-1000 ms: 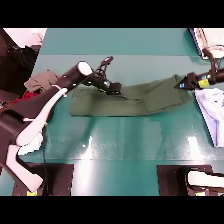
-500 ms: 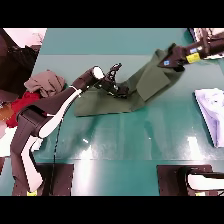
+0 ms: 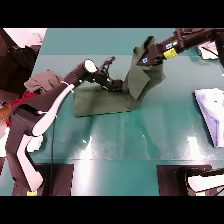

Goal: Fold the shirts.

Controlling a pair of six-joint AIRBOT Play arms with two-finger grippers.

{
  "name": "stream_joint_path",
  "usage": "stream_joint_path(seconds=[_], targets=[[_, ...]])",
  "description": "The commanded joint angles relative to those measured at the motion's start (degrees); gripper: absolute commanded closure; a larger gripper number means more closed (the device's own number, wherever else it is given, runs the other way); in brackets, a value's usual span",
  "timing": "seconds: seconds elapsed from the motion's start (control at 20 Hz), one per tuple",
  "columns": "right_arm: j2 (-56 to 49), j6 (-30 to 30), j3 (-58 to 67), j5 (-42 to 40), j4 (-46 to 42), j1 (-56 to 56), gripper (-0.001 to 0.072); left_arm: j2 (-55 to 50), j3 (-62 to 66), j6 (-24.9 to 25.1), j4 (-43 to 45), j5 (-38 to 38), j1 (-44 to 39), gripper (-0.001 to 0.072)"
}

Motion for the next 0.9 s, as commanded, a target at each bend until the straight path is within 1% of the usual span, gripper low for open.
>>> stream_joint_path(seconds=[0.0,0.05,0.15,0.3,0.45,0.5,0.55,0.6,0.65,0.7,0.75,0.85], targets=[[-0.83,0.00,-0.46,-2.60,0.07,2.71,0.0696,4.63,0.28,0.15,4.33,-4.09,5.29,0.0685],[-0.83,-0.02,-1.29,-3.98,0.09,3.82,0.0696,6.40,0.28,0.15,5.42,-4.94,7.32,0.0684],[-0.85,-1.88,-3.19,-8.66,0.11,6.78,0.0695,10.27,0.28,0.79,6.14,-6.58,11.93,0.0684],[-1.07,-3.80,-7.67,-20.20,0.13,12.68,0.0694,16.46,0.28,2.14,6.16,-9.03,19.06,0.0683],[-5.81,-6.71,-8.02,-28.79,0.20,20.48,0.0691,21.51,0.28,2.14,6.16,-11.06,24.81,0.0684],[-8.96,-8.59,-6.45,-30.97,0.22,23.50,0.0676,22.93,0.28,2.10,6.14,-11.56,26.32,0.0683],[-12.41,-10.34,-3.96,-32.41,0.22,26.12,0.0509,24.06,0.35,2.08,6.12,-12.02,27.36,0.0683],[-16.41,-10.49,-0.50,-32.79,0.52,28.52,0.0343,24.70,0.59,2.08,6.12,-12.81,28.09,0.0683],[-19.80,-10.49,2.95,-32.09,1.40,30.32,0.0286,25.35,0.63,2.08,6.12,-13.81,28.61,0.0683],[-22.01,-10.51,5.35,-31.36,3.65,31.47,0.0169,25.73,0.70,2.12,6.14,-15.13,28.70,0.0683],[-22.47,-10.51,6.05,-30.45,4.98,31.78,0.0132,26.01,0.68,2.16,6.38,-16.24,28.70,0.0683],[-19.61,-10.49,3.04,-27.47,4.46,30.03,0.0133,26.34,0.70,3.37,6.36,-18.08,28.70,0.0684]])
